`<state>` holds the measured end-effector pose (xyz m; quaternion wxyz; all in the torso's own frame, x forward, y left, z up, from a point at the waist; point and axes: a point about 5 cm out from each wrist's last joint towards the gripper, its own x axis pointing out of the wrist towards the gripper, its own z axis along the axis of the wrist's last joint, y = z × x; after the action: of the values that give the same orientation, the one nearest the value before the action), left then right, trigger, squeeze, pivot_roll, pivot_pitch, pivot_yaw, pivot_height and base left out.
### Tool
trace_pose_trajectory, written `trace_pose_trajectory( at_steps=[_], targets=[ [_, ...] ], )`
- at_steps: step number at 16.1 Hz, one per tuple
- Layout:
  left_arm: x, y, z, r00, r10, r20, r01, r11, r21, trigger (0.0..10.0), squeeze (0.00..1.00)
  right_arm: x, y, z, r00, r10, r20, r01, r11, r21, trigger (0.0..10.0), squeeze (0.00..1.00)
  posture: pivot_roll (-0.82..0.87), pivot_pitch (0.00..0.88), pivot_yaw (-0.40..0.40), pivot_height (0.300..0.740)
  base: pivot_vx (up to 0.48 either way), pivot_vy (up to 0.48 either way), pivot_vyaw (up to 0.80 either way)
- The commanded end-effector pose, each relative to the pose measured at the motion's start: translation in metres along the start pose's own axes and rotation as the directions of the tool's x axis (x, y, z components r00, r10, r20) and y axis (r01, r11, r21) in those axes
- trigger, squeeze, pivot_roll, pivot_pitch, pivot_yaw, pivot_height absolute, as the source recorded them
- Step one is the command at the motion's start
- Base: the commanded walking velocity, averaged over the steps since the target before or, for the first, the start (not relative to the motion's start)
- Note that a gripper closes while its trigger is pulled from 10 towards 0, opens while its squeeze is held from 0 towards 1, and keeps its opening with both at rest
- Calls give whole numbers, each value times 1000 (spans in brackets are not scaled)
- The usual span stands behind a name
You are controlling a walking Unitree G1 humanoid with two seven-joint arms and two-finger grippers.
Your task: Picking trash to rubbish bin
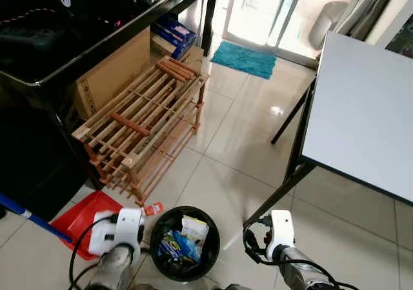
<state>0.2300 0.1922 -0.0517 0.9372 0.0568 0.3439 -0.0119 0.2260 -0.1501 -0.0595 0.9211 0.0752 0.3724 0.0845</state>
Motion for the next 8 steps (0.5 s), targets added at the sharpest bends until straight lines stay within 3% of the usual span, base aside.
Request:
trace_pose_trajectory(
  at_steps=[1, 4, 8],
  targets=[
    [0, -13, -5, 997, -67, -38, 68, 997, 26, 10000, 0, -2, -5, -3, 999, 25, -22, -25, 1000, -1, 10000, 0, -25, 159, -119, 740, 0, 0, 0],
    [6, -32, 15, 984, -180, 4, 180, 983, 20, 10000, 0, -1, 4, 8, 974, 227, -18, -228, 974, -19, 10000, 0, -56, 193, -121, 740, 0, 0, 0],
    [9, -62, 35, 942, -330, 56, 330, 944, 8, 10000, 0, -3, 7, 16, 946, 320, 51, -321, 947, 14, 10000, 0, -102, 250, -121, 740, 0, 0, 0]
  ],
)
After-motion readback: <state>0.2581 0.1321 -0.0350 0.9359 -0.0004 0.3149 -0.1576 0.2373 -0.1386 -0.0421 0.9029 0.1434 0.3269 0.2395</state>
